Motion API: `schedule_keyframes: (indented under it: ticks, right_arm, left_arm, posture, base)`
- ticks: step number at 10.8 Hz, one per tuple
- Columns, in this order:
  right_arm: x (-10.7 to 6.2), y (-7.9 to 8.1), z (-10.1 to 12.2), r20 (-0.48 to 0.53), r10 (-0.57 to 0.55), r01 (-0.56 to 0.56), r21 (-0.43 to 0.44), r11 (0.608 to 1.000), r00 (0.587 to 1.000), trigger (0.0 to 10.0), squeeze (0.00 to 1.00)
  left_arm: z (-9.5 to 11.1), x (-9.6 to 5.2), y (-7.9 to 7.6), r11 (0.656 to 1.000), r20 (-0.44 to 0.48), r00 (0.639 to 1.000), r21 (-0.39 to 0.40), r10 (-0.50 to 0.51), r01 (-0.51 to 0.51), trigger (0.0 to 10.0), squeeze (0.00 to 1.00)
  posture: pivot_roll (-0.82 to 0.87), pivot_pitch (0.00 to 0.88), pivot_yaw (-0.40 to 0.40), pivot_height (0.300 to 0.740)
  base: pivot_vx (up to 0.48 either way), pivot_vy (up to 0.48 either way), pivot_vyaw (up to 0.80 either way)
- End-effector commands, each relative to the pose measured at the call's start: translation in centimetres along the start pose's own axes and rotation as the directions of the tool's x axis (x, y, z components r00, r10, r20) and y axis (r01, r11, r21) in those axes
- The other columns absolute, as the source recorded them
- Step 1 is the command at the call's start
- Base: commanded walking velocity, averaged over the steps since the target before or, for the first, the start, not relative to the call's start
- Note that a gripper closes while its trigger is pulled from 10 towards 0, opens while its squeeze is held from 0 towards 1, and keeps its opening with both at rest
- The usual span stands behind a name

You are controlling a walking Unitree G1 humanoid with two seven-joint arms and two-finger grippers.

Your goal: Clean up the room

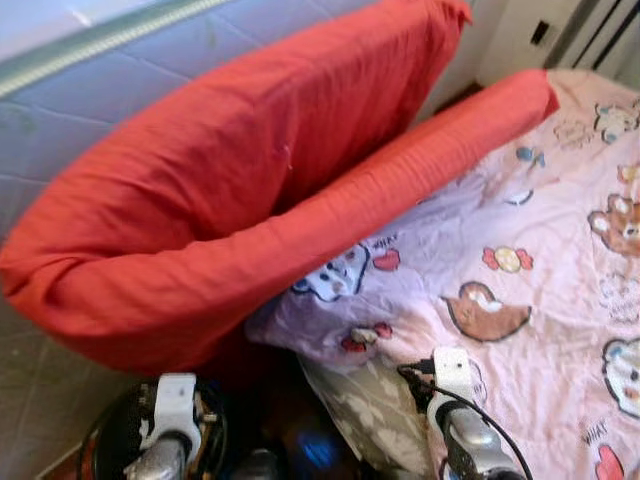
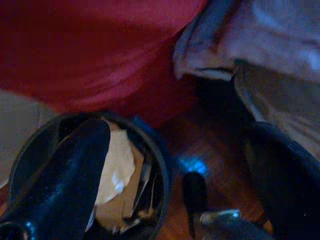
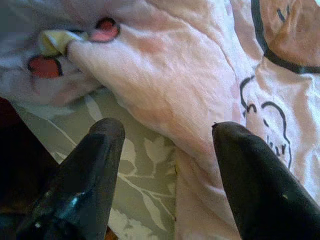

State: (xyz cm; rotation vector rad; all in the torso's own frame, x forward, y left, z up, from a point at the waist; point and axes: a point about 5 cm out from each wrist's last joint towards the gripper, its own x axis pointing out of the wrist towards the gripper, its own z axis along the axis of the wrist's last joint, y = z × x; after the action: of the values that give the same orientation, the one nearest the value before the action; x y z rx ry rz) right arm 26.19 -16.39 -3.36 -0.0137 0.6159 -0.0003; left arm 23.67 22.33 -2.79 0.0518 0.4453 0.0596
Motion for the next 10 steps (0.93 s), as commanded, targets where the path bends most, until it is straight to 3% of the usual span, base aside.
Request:
schedule_keyframes:
  ticks: [1,2,5,10]
  right_arm:
    - [-0.2,-0.2,-0.6,-0.024,-0.013,0.013,0.0,1.0,1.0,10.0,1.0]
    - [0.0,-0.2,0.0,0.005,-0.017,0.017,0.025,1.0,1.0,10.0,0.0]
    - [0.0,-0.7,0.4,0.025,-0.05,0.048,0.053,0.997,0.998,10.0,0.0]
    - [-0.1,-1.2,0.2,0.033,-0.073,0.071,0.058,0.996,0.997,10.0,0.0]
  left_arm:
    - [-1.2,-0.7,0.0,1.0,-0.028,1.0,-0.017,-0.001,0.0,10.0,0.0]
    - [-0.6,-0.4,-0.2,1.0,-0.003,1.0,-0.017,-0.007,0.007,10.0,0.0]
    - [0.0,-0.2,-0.6,1.0,0.034,0.999,-0.018,-0.021,0.022,10.0,0.0]
    - [-0.2,-0.7,-0.6,1.0,0.058,0.998,-0.013,-0.023,0.024,10.0,0.0]
  posture:
    - [0.21,0.332,-0.028,0.74]
    - [0.22,0.343,-0.032,0.74]
    - [0.22,0.357,-0.034,0.74]
    - [0.23,0.371,-0.034,0.693]
  base:
    - [0.0,0.0,0.0]
    - [0.0,0.0,0.0]
    - [0.0,0.0,0.0]
    - [0.0,0.0,0.0]
